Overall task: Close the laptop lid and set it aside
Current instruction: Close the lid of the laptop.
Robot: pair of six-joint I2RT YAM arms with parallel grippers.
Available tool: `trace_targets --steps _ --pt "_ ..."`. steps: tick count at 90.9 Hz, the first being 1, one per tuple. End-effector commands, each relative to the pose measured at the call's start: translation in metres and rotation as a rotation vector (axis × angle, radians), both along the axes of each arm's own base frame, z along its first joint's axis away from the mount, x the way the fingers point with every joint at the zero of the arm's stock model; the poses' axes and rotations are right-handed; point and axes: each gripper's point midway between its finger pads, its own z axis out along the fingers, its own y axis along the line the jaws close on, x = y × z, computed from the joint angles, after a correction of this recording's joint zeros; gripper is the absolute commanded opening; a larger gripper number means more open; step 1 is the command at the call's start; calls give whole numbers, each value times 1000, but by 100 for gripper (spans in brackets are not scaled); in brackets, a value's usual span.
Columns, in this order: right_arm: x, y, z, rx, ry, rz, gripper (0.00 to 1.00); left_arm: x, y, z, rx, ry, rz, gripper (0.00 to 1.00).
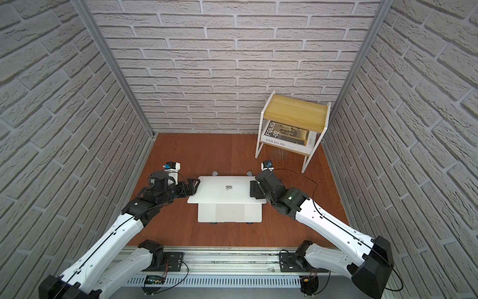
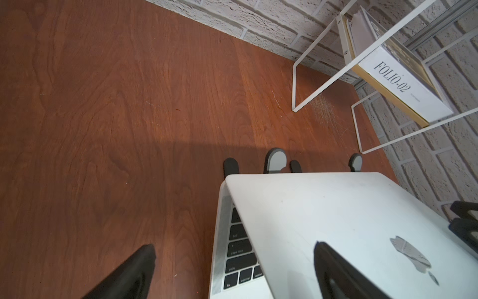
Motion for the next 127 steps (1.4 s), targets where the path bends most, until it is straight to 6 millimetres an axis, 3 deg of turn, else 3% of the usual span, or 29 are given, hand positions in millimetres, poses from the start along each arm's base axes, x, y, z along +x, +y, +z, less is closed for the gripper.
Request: trace_targets --steps 1,35,57,104,127 --pt "-6 -4 -14 31 51 1 90 -3 -1 -9 -30 1 9 99" --pt "-7 -10 -28 125 125 14 91 -6 -1 -32 -67 77 50 98" --pt "-10 -16 -47 200 180 18 92 -11 -2 -59 -83 126 58 95" --pt "-20 -23 -88 254 281 28 91 -17 -5 -84 -89 188 42 93" --pt "-19 -21 -90 273 286 30 91 -16 -6 -84 -101 178 36 92"
